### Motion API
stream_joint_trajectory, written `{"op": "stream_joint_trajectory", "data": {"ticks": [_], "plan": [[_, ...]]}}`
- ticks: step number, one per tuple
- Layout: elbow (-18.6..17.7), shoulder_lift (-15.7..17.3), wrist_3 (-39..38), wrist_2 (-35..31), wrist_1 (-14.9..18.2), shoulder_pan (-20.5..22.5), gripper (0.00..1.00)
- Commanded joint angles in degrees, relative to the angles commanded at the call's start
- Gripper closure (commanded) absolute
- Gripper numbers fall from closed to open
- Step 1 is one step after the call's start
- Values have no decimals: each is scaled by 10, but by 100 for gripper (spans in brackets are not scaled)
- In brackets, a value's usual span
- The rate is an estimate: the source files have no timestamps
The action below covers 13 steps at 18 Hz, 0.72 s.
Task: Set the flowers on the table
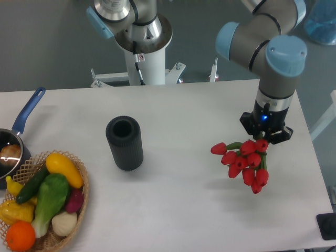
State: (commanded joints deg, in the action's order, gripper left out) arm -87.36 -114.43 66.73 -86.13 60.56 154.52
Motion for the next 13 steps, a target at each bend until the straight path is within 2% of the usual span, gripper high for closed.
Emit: {"op": "stream_joint_trajectory", "data": {"ticks": [3, 5, 8, 9, 10, 13], "plan": [[0, -19, -6, -25, -4, -29, 100], [-2, -24, -8, -27, -6, -47, 92], [-4, -24, 2, -21, -8, -46, 45], [-5, -25, 3, -21, -9, -46, 7], [-6, -29, 2, -22, -10, -47, 0], [-16, -28, 2, -22, -31, -44, 0]]}}
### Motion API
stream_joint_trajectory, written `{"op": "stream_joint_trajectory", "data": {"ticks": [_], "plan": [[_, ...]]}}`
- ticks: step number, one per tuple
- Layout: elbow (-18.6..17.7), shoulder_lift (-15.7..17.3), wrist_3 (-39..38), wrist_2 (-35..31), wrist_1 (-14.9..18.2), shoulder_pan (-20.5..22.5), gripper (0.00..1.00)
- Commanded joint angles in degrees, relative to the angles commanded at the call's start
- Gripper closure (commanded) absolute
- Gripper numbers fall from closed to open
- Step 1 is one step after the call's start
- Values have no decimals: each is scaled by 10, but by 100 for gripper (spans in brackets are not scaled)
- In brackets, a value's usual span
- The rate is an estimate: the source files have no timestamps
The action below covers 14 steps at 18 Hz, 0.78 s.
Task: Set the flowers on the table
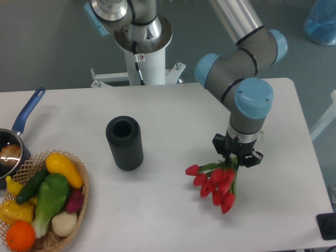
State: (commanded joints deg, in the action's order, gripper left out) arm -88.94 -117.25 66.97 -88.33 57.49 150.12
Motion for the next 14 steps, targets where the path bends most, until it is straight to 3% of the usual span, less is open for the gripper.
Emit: {"op": "stream_joint_trajectory", "data": {"ticks": [3, 8, 14], "plan": [[-5, 4, -2, 0, -8, 6, 0], [-4, -2, 1, 20, -86, 29, 0], [10, -12, 51, 42, -87, 63, 0]]}}
